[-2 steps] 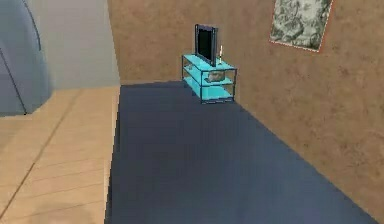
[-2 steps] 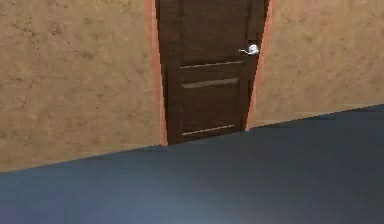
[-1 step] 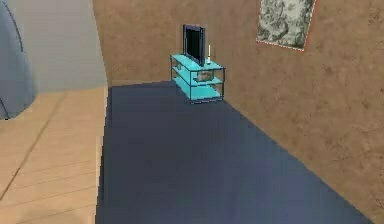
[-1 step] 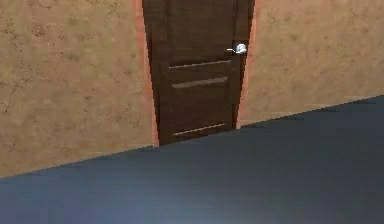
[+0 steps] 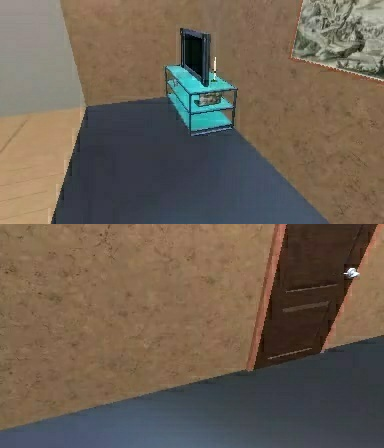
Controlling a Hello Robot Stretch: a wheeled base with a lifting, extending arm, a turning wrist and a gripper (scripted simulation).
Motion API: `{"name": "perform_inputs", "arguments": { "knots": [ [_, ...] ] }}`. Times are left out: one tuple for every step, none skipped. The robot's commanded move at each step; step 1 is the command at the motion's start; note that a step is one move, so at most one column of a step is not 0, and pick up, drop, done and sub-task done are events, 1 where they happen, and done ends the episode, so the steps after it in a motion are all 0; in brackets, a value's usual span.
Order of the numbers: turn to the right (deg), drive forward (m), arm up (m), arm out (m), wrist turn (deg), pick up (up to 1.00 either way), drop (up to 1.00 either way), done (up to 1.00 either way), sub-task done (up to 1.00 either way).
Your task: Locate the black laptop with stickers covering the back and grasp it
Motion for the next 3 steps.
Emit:
{"name": "perform_inputs", "arguments": {
  "knots": [
    [0.0,1.0,0.0,0.0,0.0,0.0,0.0,0.0,0.0],
    [0.0,0.55,0.0,0.0,0.0,0.0,0.0,0.0,0.0],
    [-45.0,0.0,0.0,0.0,0.0,0.0,0.0,0.0,0.0]
  ]
}}
